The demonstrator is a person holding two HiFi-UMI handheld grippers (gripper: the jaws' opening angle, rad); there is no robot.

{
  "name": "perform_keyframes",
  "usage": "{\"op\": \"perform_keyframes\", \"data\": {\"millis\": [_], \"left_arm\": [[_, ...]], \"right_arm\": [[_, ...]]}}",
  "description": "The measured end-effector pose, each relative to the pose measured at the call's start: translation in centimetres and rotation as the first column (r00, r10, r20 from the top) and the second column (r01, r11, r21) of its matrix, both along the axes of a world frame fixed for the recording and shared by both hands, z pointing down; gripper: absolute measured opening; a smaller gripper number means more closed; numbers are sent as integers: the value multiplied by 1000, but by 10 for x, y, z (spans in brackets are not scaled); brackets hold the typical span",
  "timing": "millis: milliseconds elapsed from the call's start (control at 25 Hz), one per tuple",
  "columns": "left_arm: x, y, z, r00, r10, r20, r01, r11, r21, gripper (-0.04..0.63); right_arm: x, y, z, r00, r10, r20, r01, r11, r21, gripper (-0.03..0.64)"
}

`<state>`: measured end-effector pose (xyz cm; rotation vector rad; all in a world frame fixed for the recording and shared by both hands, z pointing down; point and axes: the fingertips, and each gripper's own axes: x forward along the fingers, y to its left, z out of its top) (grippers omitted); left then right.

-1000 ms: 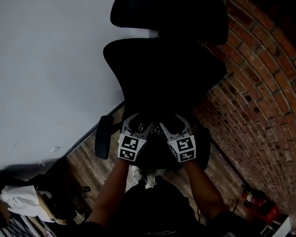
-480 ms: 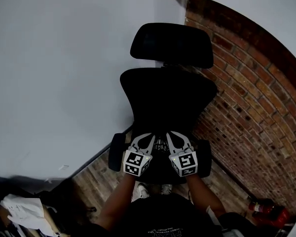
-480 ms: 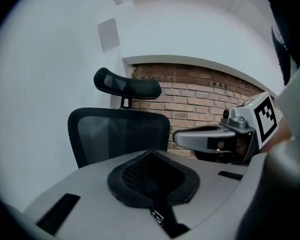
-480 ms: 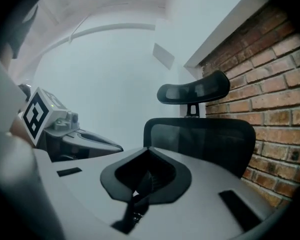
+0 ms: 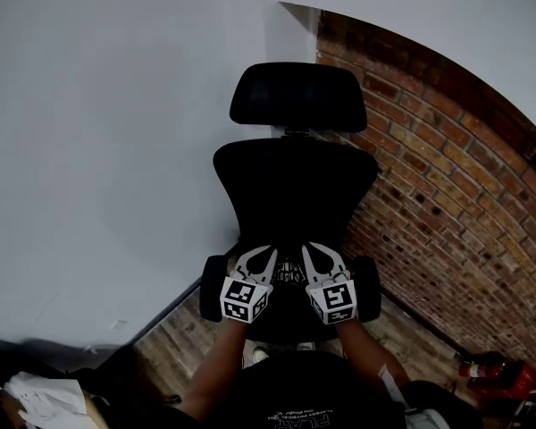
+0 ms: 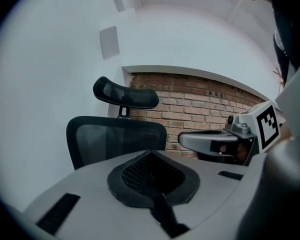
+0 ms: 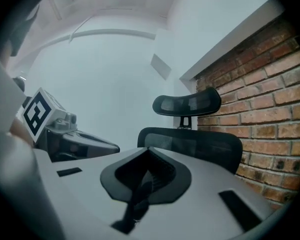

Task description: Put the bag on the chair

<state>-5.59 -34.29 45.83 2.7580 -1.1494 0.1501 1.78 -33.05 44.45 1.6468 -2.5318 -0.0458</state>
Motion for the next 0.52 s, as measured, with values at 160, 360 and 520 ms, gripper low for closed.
{"op": "perform_keyframes", "data": {"millis": [160,360,520], "left_arm": [[0,6,-7,1000,-5,0,5,1000,13,11],[7,12,-15,1000,7,-22,-7,1000,17,12],[14,16,-15,1000,10,-15,-9,1000,19,12]], "right_arm": [[0,8,-12,999,-8,-36,9,999,38,19],[-3,15,-21,1000,-9,-19,10,999,46,19],[-7,22,-22,997,-27,66,25,999,31,20]]}}
